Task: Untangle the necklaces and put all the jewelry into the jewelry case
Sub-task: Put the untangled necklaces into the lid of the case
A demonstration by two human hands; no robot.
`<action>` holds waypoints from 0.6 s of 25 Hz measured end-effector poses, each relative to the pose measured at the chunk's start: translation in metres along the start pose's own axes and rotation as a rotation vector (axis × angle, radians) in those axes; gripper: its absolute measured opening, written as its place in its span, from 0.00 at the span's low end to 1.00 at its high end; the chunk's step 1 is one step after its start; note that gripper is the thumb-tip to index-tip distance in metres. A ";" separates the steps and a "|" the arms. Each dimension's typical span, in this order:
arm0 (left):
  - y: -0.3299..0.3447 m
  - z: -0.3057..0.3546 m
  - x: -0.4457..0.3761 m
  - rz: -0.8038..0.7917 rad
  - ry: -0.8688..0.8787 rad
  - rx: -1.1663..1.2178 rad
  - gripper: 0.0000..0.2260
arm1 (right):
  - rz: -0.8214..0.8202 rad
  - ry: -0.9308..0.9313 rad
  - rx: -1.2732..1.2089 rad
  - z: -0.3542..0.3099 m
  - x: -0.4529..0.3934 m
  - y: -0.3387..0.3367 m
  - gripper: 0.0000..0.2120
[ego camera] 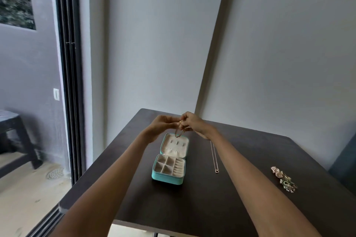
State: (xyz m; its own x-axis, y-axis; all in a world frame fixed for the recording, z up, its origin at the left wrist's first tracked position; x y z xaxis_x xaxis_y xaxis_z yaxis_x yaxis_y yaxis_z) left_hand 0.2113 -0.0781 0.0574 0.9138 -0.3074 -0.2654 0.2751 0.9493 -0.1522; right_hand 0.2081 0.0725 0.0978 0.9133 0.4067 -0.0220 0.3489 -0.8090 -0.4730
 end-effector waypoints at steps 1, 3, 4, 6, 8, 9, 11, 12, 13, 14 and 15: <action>-0.006 -0.002 0.000 -0.006 0.009 -0.024 0.12 | -0.004 0.008 0.016 0.000 -0.002 0.005 0.11; -0.013 -0.007 0.001 -0.004 0.008 -0.061 0.11 | -0.006 0.012 0.060 0.001 -0.005 0.011 0.10; -0.015 -0.010 0.002 0.015 -0.004 -0.075 0.11 | -0.007 0.011 0.081 0.002 -0.007 0.014 0.10; -0.018 -0.015 0.003 0.060 -0.019 -0.088 0.11 | -0.002 0.010 0.126 0.005 -0.008 0.017 0.10; -0.018 -0.019 0.005 0.083 -0.044 -0.101 0.11 | 0.044 0.011 0.188 0.009 -0.010 0.019 0.11; -0.018 -0.023 0.006 0.092 -0.064 -0.104 0.11 | 0.080 0.011 0.223 0.012 -0.009 0.020 0.11; -0.018 -0.029 0.007 0.108 -0.108 -0.109 0.11 | 0.126 0.007 0.300 0.019 -0.005 0.024 0.09; -0.018 -0.031 0.008 0.103 -0.135 -0.111 0.12 | 0.137 0.011 0.334 0.023 -0.003 0.027 0.08; -0.018 -0.033 0.009 0.089 -0.168 -0.113 0.13 | 0.149 0.018 0.353 0.029 -0.001 0.031 0.08; -0.018 -0.034 0.011 0.073 -0.204 -0.114 0.13 | 0.164 0.024 0.354 0.034 0.000 0.035 0.07; -0.019 -0.034 0.014 0.056 -0.247 -0.118 0.13 | 0.178 0.028 0.341 0.038 0.002 0.038 0.07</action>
State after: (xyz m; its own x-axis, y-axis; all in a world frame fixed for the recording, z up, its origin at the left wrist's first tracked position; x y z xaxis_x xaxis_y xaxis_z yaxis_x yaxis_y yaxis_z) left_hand 0.2083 -0.1026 0.0240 0.9757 -0.2157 -0.0386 0.1988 0.9455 -0.2580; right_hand 0.2149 0.0585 0.0461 0.9605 0.2565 -0.1082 0.0985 -0.6767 -0.7297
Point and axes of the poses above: each hand's wrist, its own x-axis away from the middle knuckle, its own y-axis out of the palm, z = x × y, the point moved 2 cm from there along -x, towards the middle knuckle, and after that the axes turned 1 degree about -x, right-handed, at the moved point
